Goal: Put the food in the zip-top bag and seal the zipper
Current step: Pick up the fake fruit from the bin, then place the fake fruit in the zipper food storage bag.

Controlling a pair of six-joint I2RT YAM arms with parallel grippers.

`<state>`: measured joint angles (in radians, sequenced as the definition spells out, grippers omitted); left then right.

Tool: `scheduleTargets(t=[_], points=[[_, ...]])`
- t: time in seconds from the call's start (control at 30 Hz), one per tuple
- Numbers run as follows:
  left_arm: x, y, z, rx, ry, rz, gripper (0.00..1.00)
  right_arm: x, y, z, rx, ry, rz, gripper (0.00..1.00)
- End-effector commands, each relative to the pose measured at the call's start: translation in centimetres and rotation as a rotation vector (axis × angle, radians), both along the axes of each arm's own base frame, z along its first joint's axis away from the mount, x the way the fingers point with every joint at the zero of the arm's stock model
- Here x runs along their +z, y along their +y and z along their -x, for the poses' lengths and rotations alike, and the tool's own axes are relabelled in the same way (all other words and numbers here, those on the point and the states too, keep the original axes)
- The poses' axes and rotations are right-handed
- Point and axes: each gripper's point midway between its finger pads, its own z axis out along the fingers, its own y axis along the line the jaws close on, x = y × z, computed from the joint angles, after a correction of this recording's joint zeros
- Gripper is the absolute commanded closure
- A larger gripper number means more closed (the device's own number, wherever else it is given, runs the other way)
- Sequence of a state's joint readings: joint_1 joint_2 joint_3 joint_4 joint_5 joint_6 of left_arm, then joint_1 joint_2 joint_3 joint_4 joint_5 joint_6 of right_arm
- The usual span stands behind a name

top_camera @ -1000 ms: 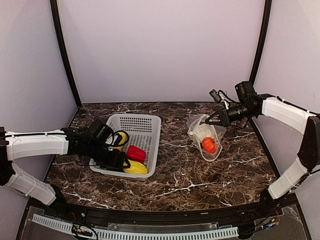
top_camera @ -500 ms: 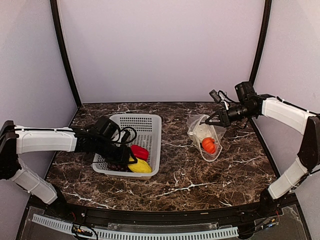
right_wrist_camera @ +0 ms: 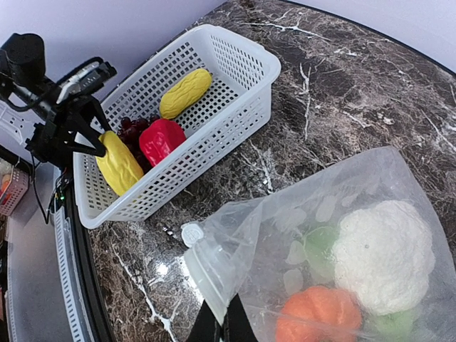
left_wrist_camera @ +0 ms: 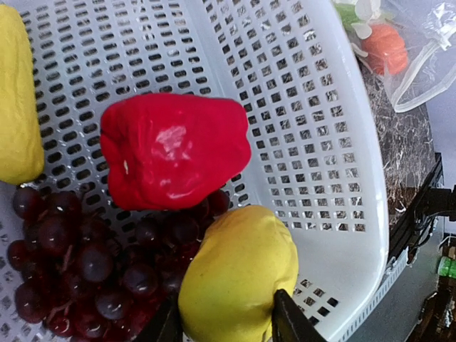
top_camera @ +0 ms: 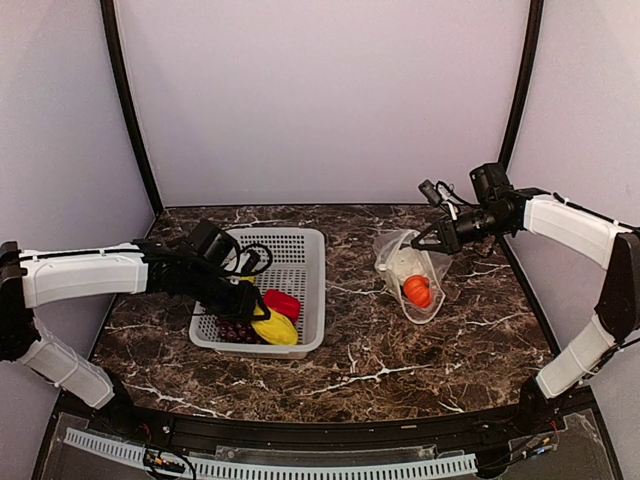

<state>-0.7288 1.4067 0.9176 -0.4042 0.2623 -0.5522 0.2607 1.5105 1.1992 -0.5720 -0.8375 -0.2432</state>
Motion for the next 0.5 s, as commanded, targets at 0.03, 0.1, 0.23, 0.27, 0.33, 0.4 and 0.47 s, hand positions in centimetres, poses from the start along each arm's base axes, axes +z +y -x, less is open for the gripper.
scheduleTargets(t=[0.03, 0.1, 0.23, 0.27, 0.33, 0.4, 0.47], points=[[5.4, 2.6, -0.4, 0.018, -0.146, -0.076, 0.74, 2.6, -0.5, -0.6, -0.043, -0.029, 0.014, 1.00], [7.4, 2.8, -0.7, 0.025, -0.195, -0.056, 0.76, 3.4, -0.4, -0.2, -0.034, -0.009, 0.012, 1.00], [12.0, 2.2, -1.1, 0.021, -0.308, 0.047, 0.76, 4.7, -0.4, 0.1, -0.038, 0.006, 0.030, 1.00], [12.8, 1.8, -0.9, 0.006, -0.321, 0.080, 0.76, 4.9, -0.3, 0.2, -0.037, 0.016, 0.037, 1.00], [15.3, 0.7, -0.8, -0.018, -0.384, 0.185, 0.77, 5.3, 0.1, 0.4, -0.027, 0.030, 0.043, 1.00], [17.5, -0.6, -0.7, -0.040, -0.436, 0.286, 0.78, 5.5, 0.5, 0.5, -0.019, 0.048, 0.049, 1.00], [19.6, -2.1, -0.4, -0.068, -0.494, 0.368, 0.82, 5.8, 0.8, 0.4, -0.017, 0.054, 0.052, 1.00]])
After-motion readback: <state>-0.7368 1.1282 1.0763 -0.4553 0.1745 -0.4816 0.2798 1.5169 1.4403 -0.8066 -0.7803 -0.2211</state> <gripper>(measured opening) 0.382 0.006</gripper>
